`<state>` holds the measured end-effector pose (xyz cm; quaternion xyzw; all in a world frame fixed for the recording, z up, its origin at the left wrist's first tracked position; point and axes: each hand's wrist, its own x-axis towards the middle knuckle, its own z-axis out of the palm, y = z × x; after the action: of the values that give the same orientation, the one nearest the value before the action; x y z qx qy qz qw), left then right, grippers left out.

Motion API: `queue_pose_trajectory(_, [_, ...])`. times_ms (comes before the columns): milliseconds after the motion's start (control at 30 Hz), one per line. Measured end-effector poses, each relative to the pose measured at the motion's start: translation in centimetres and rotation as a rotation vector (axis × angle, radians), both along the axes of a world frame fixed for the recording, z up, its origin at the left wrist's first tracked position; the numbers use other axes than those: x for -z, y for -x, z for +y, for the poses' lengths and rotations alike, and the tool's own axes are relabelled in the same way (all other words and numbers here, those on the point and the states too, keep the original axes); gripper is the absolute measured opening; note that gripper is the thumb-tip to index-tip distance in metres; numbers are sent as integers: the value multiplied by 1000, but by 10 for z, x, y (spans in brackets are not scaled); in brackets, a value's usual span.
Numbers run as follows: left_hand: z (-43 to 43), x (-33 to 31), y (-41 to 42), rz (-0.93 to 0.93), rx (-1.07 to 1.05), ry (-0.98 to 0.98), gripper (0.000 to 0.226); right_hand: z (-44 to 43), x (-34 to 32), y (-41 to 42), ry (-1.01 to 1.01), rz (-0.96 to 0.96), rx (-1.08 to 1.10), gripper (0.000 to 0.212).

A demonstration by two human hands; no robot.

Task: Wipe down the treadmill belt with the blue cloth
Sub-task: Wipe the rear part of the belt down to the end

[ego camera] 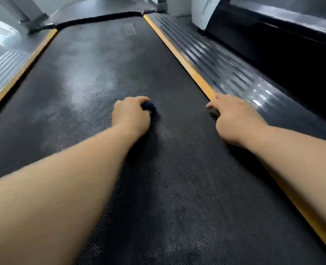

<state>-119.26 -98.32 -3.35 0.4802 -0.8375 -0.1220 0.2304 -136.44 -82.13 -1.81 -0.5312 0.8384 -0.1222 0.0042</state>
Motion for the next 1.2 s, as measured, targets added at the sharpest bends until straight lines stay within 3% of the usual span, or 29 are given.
queue_pose_trajectory(33, [14,1,4,2,19,-4,32,1,0,-1,0,15,-15,52])
queue_pose_trajectory(167, [85,7,-33,-18,535,69,36,2,2,-5,-15,77,-2,46])
queue_pose_trajectory(233, [77,2,-41,-58,671,52,38,3,3,-6,-12,63,-4,46])
queue_pose_trajectory(300, [46,-2,-20,-76,600,88,35,4,1,-6,-4,30,-8,47])
queue_pose_trajectory(400, [5,-1,19,-30,203,-6,33,5,0,-8,-1,-16,-1,48])
queue_pose_trajectory(467, [9,6,32,34,106,-65,32,4,1,-7,12,-35,3,47])
queue_pose_trajectory(633, [90,5,-7,19,629,-36,37,8,-4,-4,53,-111,5,50])
queue_pose_trajectory(700, [111,4,-21,-43,734,-44,39,8,-4,-3,82,-137,13,51])
queue_pose_trajectory(800, [88,0,-1,-22,696,-13,40,7,-7,3,75,-223,46,56])
queue_pose_trajectory(900, [39,3,40,-2,426,19,37,11,-6,14,-22,-222,-18,54])
queue_pose_trajectory(1000, [21,13,66,41,205,-19,34,13,-2,20,16,-189,-70,42])
queue_pose_trajectory(1067, [26,13,66,52,236,-16,36,14,-4,27,27,-224,-69,41])
queue_pose_trajectory(1200, [59,-5,32,-74,578,2,43,23,-14,40,98,-310,-44,43])
